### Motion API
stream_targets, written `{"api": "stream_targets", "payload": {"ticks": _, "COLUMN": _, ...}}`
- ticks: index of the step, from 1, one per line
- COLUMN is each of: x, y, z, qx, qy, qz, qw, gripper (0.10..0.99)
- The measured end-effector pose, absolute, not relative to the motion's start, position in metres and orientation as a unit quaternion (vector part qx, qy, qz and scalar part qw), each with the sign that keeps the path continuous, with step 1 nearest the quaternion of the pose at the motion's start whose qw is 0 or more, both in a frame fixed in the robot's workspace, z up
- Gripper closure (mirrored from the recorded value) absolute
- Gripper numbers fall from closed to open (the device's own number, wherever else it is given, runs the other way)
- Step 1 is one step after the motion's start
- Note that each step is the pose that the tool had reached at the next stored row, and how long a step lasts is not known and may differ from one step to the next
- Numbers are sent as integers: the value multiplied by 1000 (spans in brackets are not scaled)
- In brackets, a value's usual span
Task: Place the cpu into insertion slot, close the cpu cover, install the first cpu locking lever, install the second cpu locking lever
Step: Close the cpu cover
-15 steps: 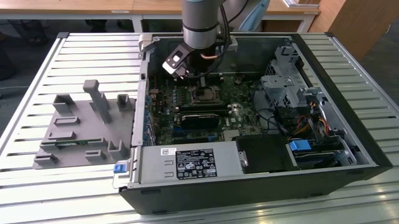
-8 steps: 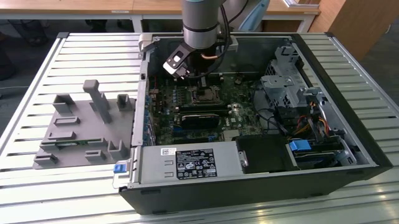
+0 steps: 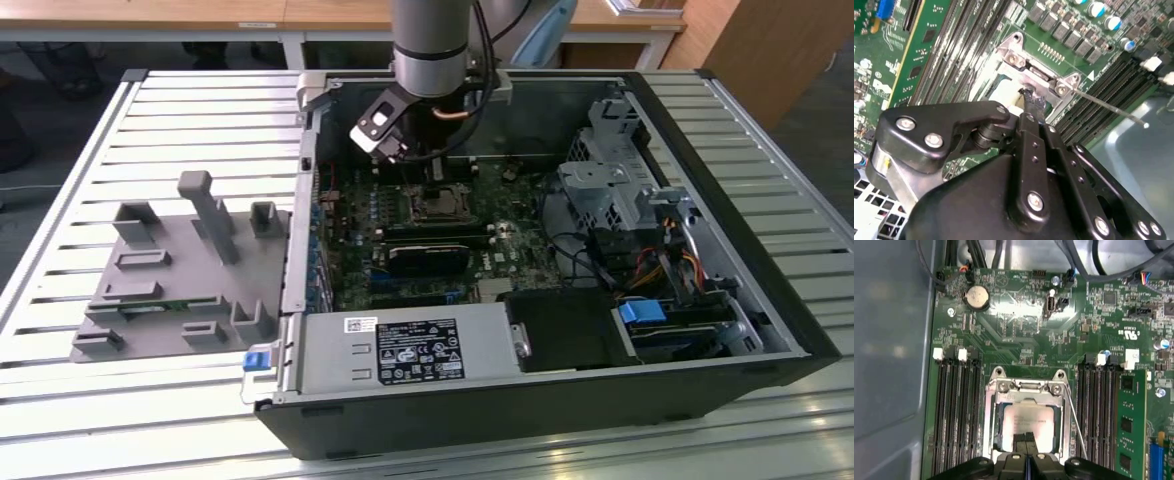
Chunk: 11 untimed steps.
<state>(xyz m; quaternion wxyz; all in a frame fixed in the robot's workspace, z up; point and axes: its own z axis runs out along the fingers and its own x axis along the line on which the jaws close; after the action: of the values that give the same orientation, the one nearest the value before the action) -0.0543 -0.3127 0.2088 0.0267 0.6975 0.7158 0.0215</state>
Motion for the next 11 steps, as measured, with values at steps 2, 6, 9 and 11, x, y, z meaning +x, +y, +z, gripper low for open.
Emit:
{"api": "stream_targets", "payload": {"ticks": 2, "x": -52, "y": -313, "z": 209, "qx": 698, "qy": 716, "qz": 21, "qw": 27, "gripper": 980}}
{"api": "stream_targets", "payload": {"ticks": 6, "x": -48, "y": -313, "z": 209, "qx": 698, "qy": 716, "qz": 20, "qw": 26, "gripper": 980}}
{"api": "stream_targets", "payload": {"ticks": 9, "x": -45, "y": -313, "z": 209, "qx": 698, "qy": 716, "qz": 20, "qw": 26, "gripper": 980}}
{"api": "stream_targets", "payload": {"ticks": 11, "x": -44, "y": -313, "z": 209, "qx": 698, "qy": 716, "qz": 20, "qw": 26, "gripper": 980}}
